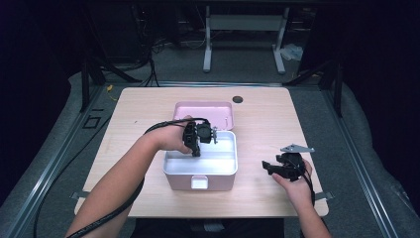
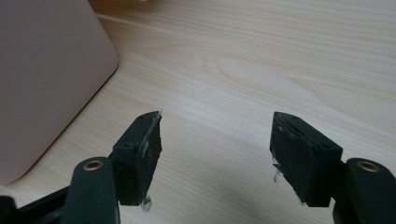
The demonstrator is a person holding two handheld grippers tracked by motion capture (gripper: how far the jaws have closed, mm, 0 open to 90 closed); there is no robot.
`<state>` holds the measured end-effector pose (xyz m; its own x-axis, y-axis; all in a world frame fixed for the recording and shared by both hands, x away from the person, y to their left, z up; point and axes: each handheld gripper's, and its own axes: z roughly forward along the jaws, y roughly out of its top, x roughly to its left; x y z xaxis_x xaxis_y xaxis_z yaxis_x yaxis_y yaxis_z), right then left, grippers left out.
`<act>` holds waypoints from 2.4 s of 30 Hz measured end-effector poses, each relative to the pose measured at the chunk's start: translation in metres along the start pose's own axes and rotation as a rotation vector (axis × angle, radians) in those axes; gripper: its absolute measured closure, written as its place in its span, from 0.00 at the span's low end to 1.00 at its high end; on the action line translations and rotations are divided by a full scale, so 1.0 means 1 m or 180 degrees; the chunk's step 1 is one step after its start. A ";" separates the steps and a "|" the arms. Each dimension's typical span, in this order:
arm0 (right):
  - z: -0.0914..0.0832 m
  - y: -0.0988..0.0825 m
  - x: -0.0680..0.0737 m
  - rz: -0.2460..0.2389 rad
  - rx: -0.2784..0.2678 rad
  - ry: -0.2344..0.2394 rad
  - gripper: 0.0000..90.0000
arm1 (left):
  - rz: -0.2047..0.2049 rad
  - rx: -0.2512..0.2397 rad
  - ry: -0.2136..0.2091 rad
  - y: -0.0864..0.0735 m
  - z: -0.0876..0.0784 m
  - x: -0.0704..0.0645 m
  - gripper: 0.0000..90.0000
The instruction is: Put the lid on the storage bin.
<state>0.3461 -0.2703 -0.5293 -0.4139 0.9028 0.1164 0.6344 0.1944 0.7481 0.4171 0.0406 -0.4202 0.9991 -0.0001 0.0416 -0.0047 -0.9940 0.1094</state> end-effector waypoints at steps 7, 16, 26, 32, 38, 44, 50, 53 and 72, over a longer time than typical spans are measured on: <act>0.002 0.007 0.000 -0.0050 0.0039 -0.0007 0.37 | -0.0015 -0.0136 0.0206 -0.005 -0.014 -0.004 0.85; 0.007 0.017 0.007 -0.0081 0.0047 0.0057 0.37 | -0.0006 -0.0251 0.0262 -0.016 -0.024 -0.016 0.90; 0.023 0.055 0.022 -0.0228 -0.0046 0.0102 0.38 | -0.0072 -0.0298 0.0394 -0.025 -0.027 -0.022 0.94; 0.026 0.089 0.028 -0.0263 -0.0161 0.0148 0.39 | -0.0049 -0.0302 0.0348 -0.023 -0.029 -0.026 0.97; 0.034 0.119 0.035 -0.0362 -0.0155 0.0161 0.44 | -0.0006 -0.0234 0.0269 -0.018 -0.018 -0.027 0.98; 0.048 0.137 0.041 -0.0384 -0.0173 0.0164 0.49 | -0.0012 -0.0246 0.0261 -0.019 -0.011 -0.025 0.99; 0.065 0.150 0.047 -0.0367 -0.0151 0.0046 0.49 | -0.0033 -0.0200 0.0213 -0.022 -0.002 -0.022 1.00; 0.073 0.157 0.047 -0.0308 -0.0169 -0.0009 0.50 | -0.0010 -0.0200 0.0230 -0.022 -0.001 -0.023 1.00; 0.123 0.188 0.053 -0.0064 -0.0005 -0.0063 0.68 | -0.0018 -0.0166 0.0244 -0.021 -0.001 -0.024 1.00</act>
<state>0.5234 -0.1384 -0.4625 -0.4137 0.9061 0.0884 0.6250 0.2121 0.7513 0.3930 0.0613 -0.4223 0.9930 0.0157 0.1167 -0.0034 -0.9869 0.1614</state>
